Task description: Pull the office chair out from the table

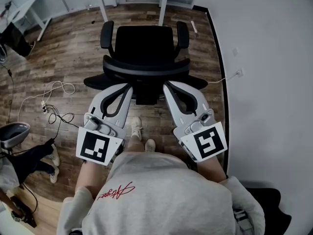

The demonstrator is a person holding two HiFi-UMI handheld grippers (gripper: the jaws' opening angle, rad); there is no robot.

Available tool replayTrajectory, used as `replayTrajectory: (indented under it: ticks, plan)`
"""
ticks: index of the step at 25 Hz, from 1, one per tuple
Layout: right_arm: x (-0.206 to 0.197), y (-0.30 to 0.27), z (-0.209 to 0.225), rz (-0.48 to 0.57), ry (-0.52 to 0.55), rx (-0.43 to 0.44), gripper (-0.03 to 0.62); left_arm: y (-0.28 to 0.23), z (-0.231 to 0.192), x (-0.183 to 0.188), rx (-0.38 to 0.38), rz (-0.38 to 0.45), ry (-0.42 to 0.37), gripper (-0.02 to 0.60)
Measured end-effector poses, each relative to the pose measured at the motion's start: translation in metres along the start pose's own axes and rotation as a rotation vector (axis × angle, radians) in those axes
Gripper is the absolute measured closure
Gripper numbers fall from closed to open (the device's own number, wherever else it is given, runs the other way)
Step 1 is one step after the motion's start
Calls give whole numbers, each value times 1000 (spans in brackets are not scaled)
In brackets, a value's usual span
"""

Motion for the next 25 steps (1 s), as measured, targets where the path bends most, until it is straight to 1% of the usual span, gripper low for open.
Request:
replayTrajectory:
  ticks: [6,9,11,14,25]
  plan:
    - [-1,-3,-2,-6,14,-1,594,1,-3,0,6,3,6,584]
    - [-8,-2,-2,-37,18,-2,594,2,-4,-2,7,1,4,584]
    - [-5,-3,-2,-37,16,-6,594,2,-4,-2,7,-1,5,584]
    - [2,-7,-4,9,12,-4,594,3,-5,-3,9,-2,10,584]
    - [1,-9,-6,19,7,6,594,4,-8,-5,24,-1,23,584]
Point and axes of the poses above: the fingertips, and each gripper's own axes: y backward along the fingers, z to its right, x out of its top, the point moved 4 cm from there along y, backward along the fingers
